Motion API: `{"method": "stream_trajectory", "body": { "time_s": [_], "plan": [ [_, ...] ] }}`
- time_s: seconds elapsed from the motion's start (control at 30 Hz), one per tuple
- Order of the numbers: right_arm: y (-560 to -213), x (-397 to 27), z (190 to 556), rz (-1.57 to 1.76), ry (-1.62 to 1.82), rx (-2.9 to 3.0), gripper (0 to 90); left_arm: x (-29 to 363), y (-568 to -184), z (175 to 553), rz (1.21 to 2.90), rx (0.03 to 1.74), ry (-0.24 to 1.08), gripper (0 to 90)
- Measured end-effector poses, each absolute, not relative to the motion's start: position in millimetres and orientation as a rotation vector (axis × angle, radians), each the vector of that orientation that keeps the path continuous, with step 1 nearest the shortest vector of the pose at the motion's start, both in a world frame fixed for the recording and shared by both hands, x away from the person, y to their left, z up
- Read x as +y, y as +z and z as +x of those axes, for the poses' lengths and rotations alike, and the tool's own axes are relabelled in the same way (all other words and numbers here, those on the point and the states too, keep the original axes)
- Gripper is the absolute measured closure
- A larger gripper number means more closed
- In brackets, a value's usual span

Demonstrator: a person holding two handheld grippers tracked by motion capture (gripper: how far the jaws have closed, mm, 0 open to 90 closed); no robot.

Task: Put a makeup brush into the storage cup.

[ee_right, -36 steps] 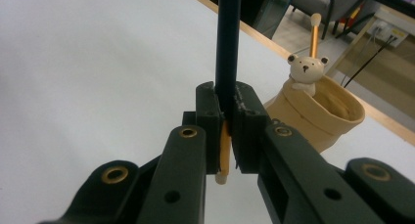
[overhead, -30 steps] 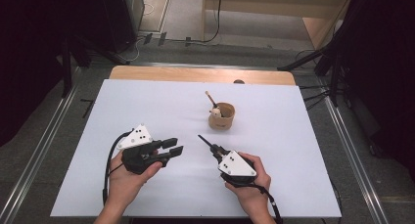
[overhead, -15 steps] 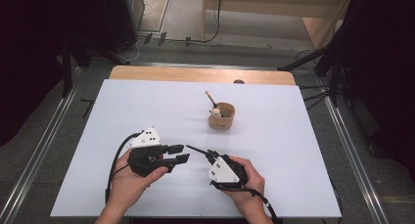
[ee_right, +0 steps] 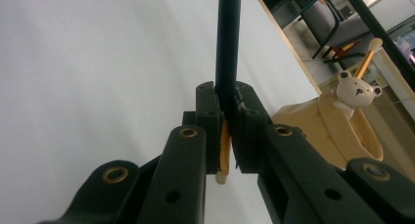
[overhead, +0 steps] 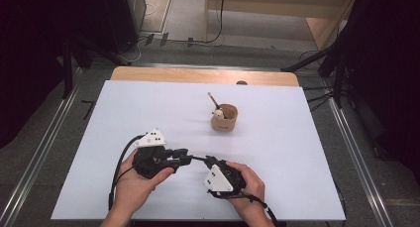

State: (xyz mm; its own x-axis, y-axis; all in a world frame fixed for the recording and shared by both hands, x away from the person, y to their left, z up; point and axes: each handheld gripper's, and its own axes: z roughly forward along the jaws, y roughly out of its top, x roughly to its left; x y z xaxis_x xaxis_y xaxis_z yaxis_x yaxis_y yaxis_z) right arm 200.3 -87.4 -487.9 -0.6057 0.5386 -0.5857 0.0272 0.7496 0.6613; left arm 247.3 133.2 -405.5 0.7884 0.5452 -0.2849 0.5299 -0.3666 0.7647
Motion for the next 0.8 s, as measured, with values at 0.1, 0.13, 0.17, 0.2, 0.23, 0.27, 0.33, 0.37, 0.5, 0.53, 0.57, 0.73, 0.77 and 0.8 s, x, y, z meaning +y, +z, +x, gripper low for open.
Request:
{"method": "stream_trajectory", "body": {
  "time_s": [0.1,0.13,0.17,0.2,0.23,0.27,0.33,0.37,0.5,0.53,0.57,0.73,0.77,0.8],
  "plan": [
    [-488,-87,200,0.419,0.778,2.119,84.7,134,-407,248,2.039,0.809,0.012,77.6],
    [-488,-86,200,0.408,0.767,2.115,84.8,134,-407,248,2.043,0.814,0.017,80.7],
    [-488,-86,200,0.404,0.762,2.113,84.7,133,-408,248,2.043,0.818,0.012,81.9],
    [-489,-86,200,0.402,0.759,2.115,84.8,133,-408,249,2.044,0.816,0.002,82.5],
    [-489,-86,200,0.396,0.758,2.113,84.7,133,-408,249,2.043,0.814,-0.007,83.4],
    [-489,-87,200,0.4,0.759,2.115,84.7,133,-408,248,2.043,0.811,-0.015,84.0],
    [-489,-87,200,0.402,0.763,2.113,84.7,133,-408,248,2.034,0.799,-0.037,86.2],
    [-490,-87,200,0.409,0.77,2.112,84.6,132,-408,247,2.033,0.797,-0.031,86.4],
    [-489,-91,201,0.446,0.845,2.11,68.2,134,-408,247,2.036,0.801,0.009,86.6],
    [-488,-93,201,0.476,0.88,2.108,59.1,136,-408,248,2.026,0.804,0.014,86.7],
    [-487,-95,202,0.504,0.912,2.106,51.3,137,-408,248,2.019,0.808,0.028,86.7],
    [-478,-107,199,0.723,1.17,2.079,38.7,141,-408,248,1.975,0.806,0.078,86.7],
    [-476,-109,199,0.768,1.237,2.078,34.7,142,-408,248,1.968,0.799,0.084,86.7],
    [-474,-111,198,0.823,1.296,2.075,30.0,142,-408,247,1.959,0.8,0.094,86.7]
  ]
}}
